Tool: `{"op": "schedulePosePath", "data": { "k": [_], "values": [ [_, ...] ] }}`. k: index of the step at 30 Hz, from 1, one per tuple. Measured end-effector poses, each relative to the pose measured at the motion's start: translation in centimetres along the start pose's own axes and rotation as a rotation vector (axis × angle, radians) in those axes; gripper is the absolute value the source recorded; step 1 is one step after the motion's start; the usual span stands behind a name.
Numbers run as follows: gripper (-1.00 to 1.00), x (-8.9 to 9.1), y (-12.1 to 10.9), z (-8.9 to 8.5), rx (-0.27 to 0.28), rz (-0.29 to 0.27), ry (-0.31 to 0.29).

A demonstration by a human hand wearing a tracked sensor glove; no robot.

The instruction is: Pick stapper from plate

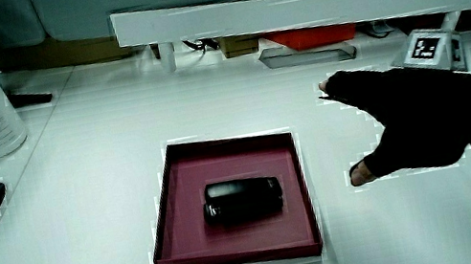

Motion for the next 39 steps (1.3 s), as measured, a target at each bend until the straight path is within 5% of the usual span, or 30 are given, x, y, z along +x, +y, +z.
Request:
{"op": "schedulePosePath", "data": {
  "k": [1,3,4,5,25,36,39],
  "values": [
    [0.00,0.2,0.8,-0.1,0.030,0.004,-0.041],
    [0.00,-0.4,1.5,-0.1,0.025,0.023,-0.026],
    [0.00,-0.2,2.1,-0.5,-0.075,-0.021,0.064],
    [0.00,-0.4,2.5,-0.5,0.007,0.016,-0.017],
    [0.00,0.4,9.2,-5.1,-0.079,-0.028,0.060],
    [0.00,0.7,9.9,-6.0,-0.032,-0.007,0.084],
    [0.15,1.0,10.0,-6.1,0.005,-0.013,0.074]
  ]
}}
